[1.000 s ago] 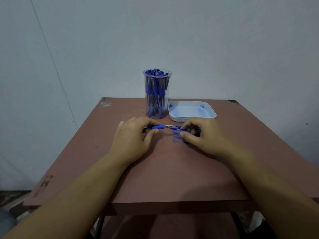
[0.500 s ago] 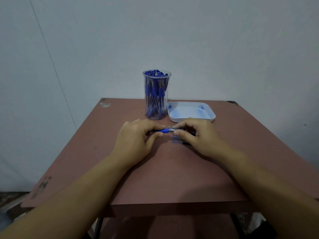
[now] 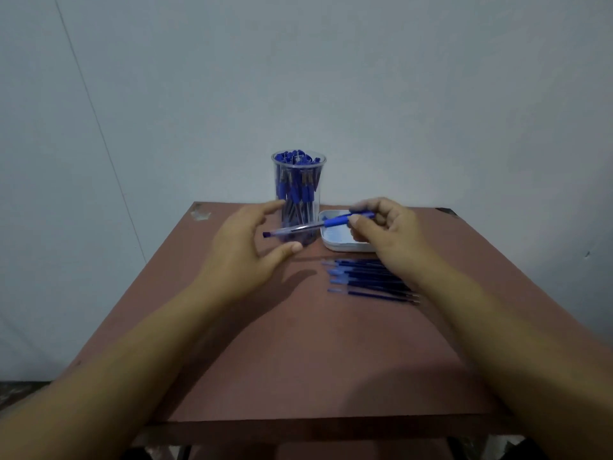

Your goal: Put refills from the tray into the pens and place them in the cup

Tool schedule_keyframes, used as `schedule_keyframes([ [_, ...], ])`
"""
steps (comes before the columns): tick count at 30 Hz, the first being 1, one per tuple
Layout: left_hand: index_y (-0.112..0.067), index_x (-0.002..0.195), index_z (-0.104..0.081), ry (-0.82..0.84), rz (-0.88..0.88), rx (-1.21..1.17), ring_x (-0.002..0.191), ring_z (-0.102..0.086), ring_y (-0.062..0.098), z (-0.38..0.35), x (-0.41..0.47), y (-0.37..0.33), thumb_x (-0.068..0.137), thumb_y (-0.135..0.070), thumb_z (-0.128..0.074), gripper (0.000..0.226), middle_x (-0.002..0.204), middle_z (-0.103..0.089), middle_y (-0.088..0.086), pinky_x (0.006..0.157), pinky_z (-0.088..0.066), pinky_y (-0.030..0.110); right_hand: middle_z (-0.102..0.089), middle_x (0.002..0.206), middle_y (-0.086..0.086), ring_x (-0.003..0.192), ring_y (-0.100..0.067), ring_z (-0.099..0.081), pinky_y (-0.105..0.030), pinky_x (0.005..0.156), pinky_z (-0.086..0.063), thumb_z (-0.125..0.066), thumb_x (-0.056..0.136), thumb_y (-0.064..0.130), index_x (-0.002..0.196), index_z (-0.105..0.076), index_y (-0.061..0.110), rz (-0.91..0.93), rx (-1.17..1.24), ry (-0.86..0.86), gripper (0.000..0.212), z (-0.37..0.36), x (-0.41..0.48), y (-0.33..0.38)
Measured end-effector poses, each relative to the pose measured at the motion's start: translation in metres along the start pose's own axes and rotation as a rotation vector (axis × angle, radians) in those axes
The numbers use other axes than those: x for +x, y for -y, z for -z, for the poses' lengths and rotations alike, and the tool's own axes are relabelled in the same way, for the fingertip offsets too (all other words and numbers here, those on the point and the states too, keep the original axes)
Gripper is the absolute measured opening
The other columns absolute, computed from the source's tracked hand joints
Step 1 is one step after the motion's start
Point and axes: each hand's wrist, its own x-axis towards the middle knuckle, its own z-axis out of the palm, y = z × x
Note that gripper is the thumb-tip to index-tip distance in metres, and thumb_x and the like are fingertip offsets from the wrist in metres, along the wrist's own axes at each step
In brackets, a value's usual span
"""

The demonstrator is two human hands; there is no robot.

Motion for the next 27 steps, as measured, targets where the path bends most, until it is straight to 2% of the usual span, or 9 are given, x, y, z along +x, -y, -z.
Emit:
schedule_keyframes([
  [4,-0.025,0.145,-0.041,0.058,0.004,0.048,0.120,-0.050,0.011,0.022,0.037,0.019,0.068,-0.066,-0.065,0.090,0.141,-0.048,-0.002,0.097,-0.044,0.032,-0.064,0.078,0.000,0.071,-0.014,-0.059,-0.029,0.078,-0.053,-0.061,0.092,0.005,0.092,-0.059,0.024,0.128,0.012,-0.186,0.019,0.016,0.035,0.026],
  [7,-0.027,0.147,-0.038,0.093,-0.043,0.037,0.127,-0.044,0.012,0.023,0.060,0.026,0.065,-0.067,-0.066,0.095,0.145,-0.044,-0.002,0.104,-0.042,0.036,-0.062,0.080,-0.006,0.072,-0.018,-0.053,-0.028,0.072,-0.048,-0.060,0.092,0.008,0.095,-0.045,0.027,0.199,0.017,-0.254,0.024,0.023,0.061,0.043],
  [9,-0.029,0.147,-0.037,0.110,-0.074,0.030,0.130,-0.042,0.011,0.018,0.073,0.030,0.064,-0.065,-0.070,0.095,0.146,-0.043,-0.003,0.106,-0.041,0.037,-0.062,0.082,-0.006,0.071,-0.015,-0.052,-0.021,0.066,-0.044,-0.061,0.092,0.011,0.097,-0.040,0.026,0.236,-0.037,-0.262,0.026,0.027,0.078,0.049],
  [13,-0.028,0.146,-0.039,0.111,-0.109,-0.005,0.131,-0.042,0.011,0.006,0.088,0.041,0.066,-0.062,-0.077,0.095,0.146,-0.043,-0.004,0.107,-0.041,0.039,-0.060,0.078,0.005,0.061,-0.003,-0.050,-0.016,0.059,-0.042,-0.063,0.091,0.014,0.104,-0.042,0.018,0.292,-0.221,-0.151,0.025,0.032,0.106,0.055],
  [16,-0.027,0.145,-0.040,0.087,-0.163,-0.009,0.125,-0.045,0.004,0.000,0.091,0.049,0.068,-0.055,-0.077,0.090,0.141,-0.046,-0.010,0.104,-0.043,0.032,-0.063,0.078,0.005,0.063,-0.001,-0.053,-0.014,0.061,-0.044,-0.067,0.090,0.017,0.103,-0.048,0.018,0.337,-0.298,-0.098,0.023,0.029,0.121,0.056],
  [21,-0.034,0.148,-0.031,0.076,-0.171,-0.030,0.125,-0.048,0.001,-0.014,0.088,0.059,0.070,-0.038,-0.086,0.096,0.143,-0.043,-0.016,0.100,-0.043,0.023,-0.067,0.080,0.006,0.070,-0.002,-0.058,-0.018,0.072,-0.047,-0.069,0.088,0.015,0.102,-0.063,0.019,0.439,-0.327,-0.019,0.016,0.002,0.141,0.049],
  [23,-0.035,0.148,-0.029,0.075,-0.172,-0.036,0.122,-0.047,-0.003,-0.016,0.089,0.060,0.070,-0.035,-0.086,0.097,0.141,-0.041,-0.019,0.098,-0.042,0.019,-0.067,0.083,0.009,0.071,0.000,-0.058,-0.015,0.071,-0.047,-0.068,0.089,0.016,0.103,-0.066,0.019,0.447,-0.351,0.027,0.014,-0.011,0.141,0.042],
  [27,-0.031,0.149,-0.030,0.068,-0.173,-0.037,0.120,-0.047,-0.004,-0.017,0.090,0.061,0.070,-0.033,-0.087,0.097,0.141,-0.041,-0.018,0.096,-0.043,0.019,-0.062,0.101,0.009,0.090,-0.003,-0.058,-0.015,0.077,-0.047,-0.063,0.092,0.035,0.110,-0.068,0.028,0.445,-0.495,0.127,0.019,-0.022,0.132,0.021],
])
